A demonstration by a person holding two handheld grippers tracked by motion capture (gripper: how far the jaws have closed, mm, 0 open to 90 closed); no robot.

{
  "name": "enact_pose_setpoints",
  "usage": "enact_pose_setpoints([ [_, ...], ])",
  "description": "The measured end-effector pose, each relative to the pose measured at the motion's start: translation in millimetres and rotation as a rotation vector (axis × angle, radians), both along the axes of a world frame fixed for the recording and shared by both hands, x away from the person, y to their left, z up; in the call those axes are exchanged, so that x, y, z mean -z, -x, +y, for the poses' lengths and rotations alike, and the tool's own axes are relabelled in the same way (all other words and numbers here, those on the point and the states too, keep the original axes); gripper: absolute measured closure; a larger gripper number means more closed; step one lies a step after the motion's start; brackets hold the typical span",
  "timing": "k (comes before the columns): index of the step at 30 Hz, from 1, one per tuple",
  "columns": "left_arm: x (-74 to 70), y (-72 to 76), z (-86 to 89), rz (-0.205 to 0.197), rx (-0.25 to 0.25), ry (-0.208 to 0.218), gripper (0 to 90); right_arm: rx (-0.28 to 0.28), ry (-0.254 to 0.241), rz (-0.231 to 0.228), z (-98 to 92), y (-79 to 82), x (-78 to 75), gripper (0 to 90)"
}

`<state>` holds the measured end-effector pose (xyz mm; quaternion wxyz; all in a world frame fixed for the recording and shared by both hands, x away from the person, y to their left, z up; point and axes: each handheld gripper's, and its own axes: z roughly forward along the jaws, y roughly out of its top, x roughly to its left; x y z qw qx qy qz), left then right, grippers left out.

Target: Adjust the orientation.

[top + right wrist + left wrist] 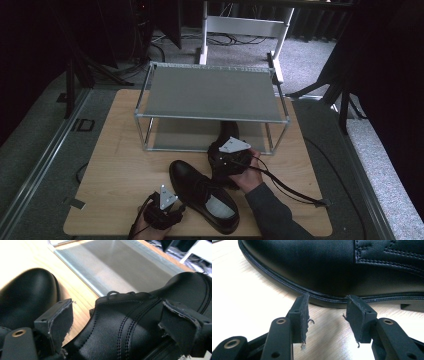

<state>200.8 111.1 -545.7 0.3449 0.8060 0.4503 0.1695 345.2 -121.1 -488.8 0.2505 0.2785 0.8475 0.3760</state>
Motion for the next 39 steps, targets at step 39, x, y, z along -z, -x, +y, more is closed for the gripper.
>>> enact_pose_setpoints([
  [39,2.6,-2.0,-4.4,0.027,0.014,0.019,53.2,0.212,-0.022,0.144,-99.2,-17.6,-7.1,44.2],
])
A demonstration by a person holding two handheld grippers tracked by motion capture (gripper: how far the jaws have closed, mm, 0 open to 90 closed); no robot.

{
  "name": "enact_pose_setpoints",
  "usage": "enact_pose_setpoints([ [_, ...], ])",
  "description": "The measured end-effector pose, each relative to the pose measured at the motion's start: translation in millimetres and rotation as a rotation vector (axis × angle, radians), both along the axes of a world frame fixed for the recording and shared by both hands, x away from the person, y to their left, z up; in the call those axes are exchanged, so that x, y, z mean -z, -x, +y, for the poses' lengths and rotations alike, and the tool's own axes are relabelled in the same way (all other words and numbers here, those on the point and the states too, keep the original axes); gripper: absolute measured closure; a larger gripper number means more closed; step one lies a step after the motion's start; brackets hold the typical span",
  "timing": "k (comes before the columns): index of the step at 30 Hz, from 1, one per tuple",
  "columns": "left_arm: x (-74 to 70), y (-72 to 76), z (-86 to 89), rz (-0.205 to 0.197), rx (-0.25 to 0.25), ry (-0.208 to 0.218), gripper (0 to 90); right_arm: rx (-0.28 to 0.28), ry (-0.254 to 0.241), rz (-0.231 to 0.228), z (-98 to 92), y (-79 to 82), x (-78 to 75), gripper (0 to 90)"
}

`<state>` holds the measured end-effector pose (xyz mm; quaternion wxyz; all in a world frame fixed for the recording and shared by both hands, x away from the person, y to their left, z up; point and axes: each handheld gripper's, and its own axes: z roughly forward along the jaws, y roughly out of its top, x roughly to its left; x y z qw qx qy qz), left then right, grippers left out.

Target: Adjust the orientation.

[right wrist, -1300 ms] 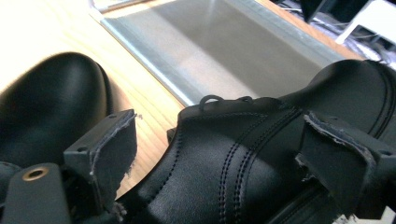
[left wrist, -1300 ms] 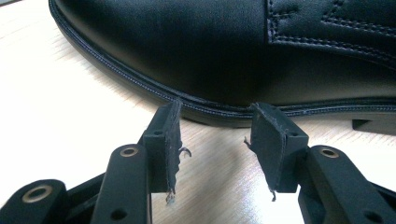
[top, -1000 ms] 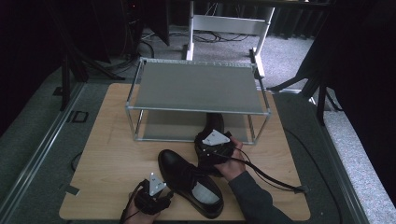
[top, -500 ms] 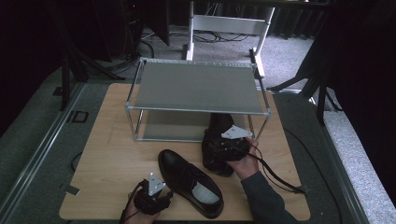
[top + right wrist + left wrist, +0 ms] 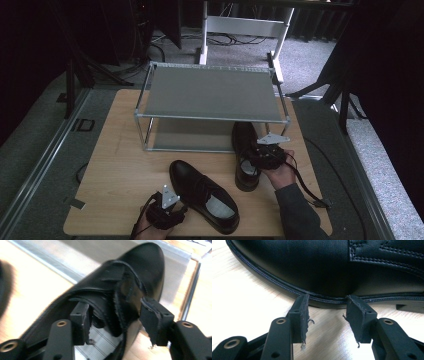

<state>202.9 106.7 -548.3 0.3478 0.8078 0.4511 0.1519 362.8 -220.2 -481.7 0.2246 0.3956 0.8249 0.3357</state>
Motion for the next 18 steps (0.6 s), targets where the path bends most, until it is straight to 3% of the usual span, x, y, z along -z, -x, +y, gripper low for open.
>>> enact_pose_setpoints([
  [5,0.0,-0.6,0.6,0.012,0.010,0.019,55.5,0.035,0.047,0.014,0.3,-5.0,8.6,48.9],
  [10,-0.8,3.5,-4.7,0.016,0.051,0.051,55.7,0.061,0.013,0.037,-9.6,-7.6,11.6,62.8],
  [18,-0.9,-1.2,-7.4,0.024,0.051,0.066,56.6,0.057,0.034,-0.010,-16.2,1.8,8.8,77.8],
])
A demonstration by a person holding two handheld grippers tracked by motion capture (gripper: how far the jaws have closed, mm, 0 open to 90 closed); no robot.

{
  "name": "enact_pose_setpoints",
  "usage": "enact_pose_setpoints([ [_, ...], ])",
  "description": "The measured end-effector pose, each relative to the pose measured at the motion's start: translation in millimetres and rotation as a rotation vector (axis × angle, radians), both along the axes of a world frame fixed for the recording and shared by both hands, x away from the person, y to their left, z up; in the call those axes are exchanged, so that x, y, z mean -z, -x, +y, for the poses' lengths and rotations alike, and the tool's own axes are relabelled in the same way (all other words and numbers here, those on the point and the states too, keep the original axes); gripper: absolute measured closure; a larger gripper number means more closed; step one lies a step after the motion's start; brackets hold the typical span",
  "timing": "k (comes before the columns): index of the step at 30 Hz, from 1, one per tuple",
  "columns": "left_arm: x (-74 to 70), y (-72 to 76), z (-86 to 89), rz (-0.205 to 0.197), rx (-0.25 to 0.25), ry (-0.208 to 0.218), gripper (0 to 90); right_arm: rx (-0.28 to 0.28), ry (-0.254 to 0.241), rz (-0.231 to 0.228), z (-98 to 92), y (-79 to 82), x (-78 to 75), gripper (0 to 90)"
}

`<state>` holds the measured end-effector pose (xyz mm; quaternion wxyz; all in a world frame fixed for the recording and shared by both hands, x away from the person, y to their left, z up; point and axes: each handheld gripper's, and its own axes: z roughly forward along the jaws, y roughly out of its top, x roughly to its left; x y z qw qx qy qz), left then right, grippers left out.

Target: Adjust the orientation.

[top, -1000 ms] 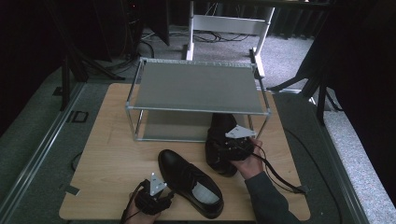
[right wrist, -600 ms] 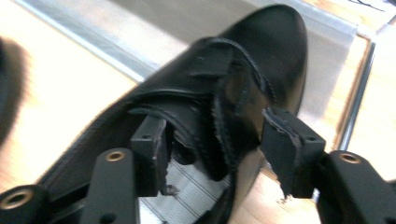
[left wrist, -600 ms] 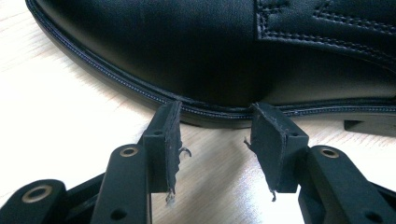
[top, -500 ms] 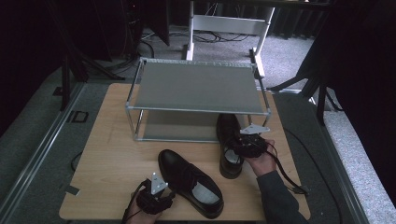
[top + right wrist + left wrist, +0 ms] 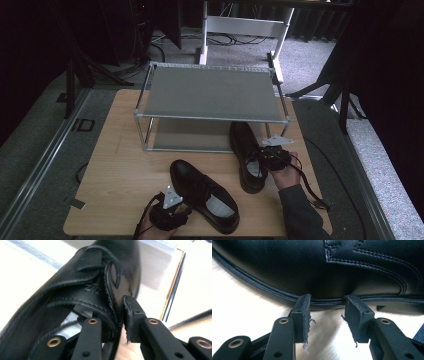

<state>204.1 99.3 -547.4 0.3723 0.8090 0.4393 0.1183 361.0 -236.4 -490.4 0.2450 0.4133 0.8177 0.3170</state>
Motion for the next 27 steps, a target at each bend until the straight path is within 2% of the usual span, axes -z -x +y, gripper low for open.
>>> enact_pose_setpoints([
  [4,-0.3,-4.8,-7.8,0.001,0.015,0.008,59.2,-0.010,-0.002,-0.005,-2.8,7.5,-1.0,78.7],
  [16,0.4,-15.2,-38.5,-0.011,0.059,0.013,55.9,-0.013,0.000,-0.008,1.6,24.0,-0.2,79.1],
  [24,0.3,-15.2,-42.9,-0.008,0.066,0.015,54.9,-0.028,0.005,0.008,5.4,38.2,-0.5,79.4],
  [27,-1.4,-10.3,-44.5,-0.014,0.086,0.031,56.4,-0.031,0.005,0.012,8.0,43.7,-0.1,79.4],
])
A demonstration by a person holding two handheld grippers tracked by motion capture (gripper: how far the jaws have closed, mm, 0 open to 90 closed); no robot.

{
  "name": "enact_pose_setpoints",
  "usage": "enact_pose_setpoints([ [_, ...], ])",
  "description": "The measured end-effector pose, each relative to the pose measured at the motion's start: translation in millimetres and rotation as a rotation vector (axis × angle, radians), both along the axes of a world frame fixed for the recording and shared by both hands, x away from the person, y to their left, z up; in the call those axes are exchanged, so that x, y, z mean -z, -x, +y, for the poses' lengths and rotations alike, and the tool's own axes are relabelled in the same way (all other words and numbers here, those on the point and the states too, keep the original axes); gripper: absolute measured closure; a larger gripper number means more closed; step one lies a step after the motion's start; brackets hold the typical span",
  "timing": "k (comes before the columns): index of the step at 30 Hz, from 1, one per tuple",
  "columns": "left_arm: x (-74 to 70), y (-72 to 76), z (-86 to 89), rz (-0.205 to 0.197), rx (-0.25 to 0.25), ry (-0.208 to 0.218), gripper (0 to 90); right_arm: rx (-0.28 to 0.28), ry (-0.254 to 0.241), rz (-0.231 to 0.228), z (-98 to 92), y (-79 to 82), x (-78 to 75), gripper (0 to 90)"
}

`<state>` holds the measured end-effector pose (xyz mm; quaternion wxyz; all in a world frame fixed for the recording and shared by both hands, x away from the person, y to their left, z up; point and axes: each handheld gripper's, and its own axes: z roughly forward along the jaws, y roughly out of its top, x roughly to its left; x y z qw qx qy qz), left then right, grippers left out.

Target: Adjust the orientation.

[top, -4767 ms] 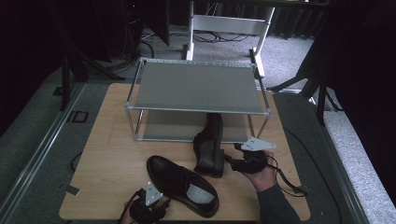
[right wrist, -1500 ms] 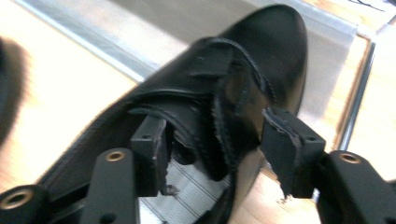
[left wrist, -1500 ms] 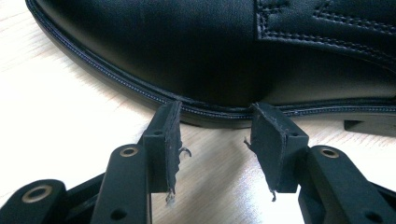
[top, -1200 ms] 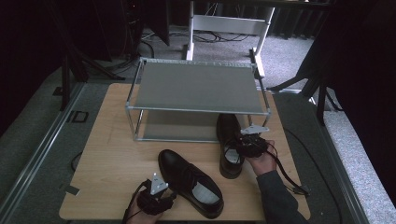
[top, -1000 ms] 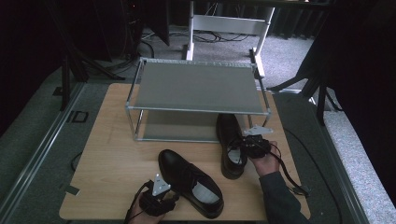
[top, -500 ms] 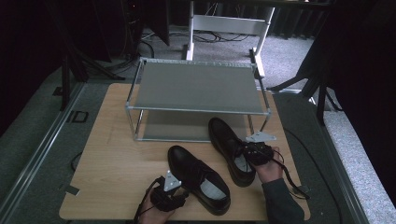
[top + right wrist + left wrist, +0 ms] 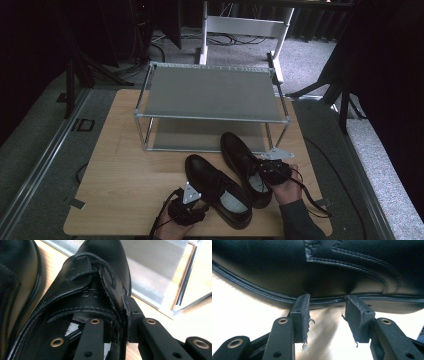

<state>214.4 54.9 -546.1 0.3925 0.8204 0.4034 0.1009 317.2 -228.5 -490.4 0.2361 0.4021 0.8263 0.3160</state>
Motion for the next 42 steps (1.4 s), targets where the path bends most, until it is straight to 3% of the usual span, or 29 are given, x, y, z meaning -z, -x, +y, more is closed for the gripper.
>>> enact_pose_setpoints([
  [4,-0.9,4.7,-9.4,-0.018,0.018,-0.018,55.2,-0.015,-0.008,0.013,2.0,6.3,0.4,79.4],
  [14,-1.6,-2.8,-18.6,-0.004,0.012,0.002,55.4,-0.007,-0.026,0.014,6.6,9.1,0.2,79.3],
  [19,-1.6,-6.4,-30.2,-0.005,0.023,0.004,55.3,-0.005,-0.042,0.017,0.3,6.3,-0.1,79.1],
  [28,-2.2,-15.0,-52.7,-0.002,0.036,0.004,55.3,0.006,-0.025,0.014,-22.3,2.1,-2.7,78.9],
  [35,-2.6,-19.5,-76.1,0.005,0.054,0.010,54.8,-0.027,-0.006,0.009,-42.4,-4.4,-4.2,78.6],
  [42,-2.9,-22.0,-75.4,0.015,0.069,0.015,54.8,-0.065,0.017,0.013,-45.2,-8.3,-5.2,76.3],
])
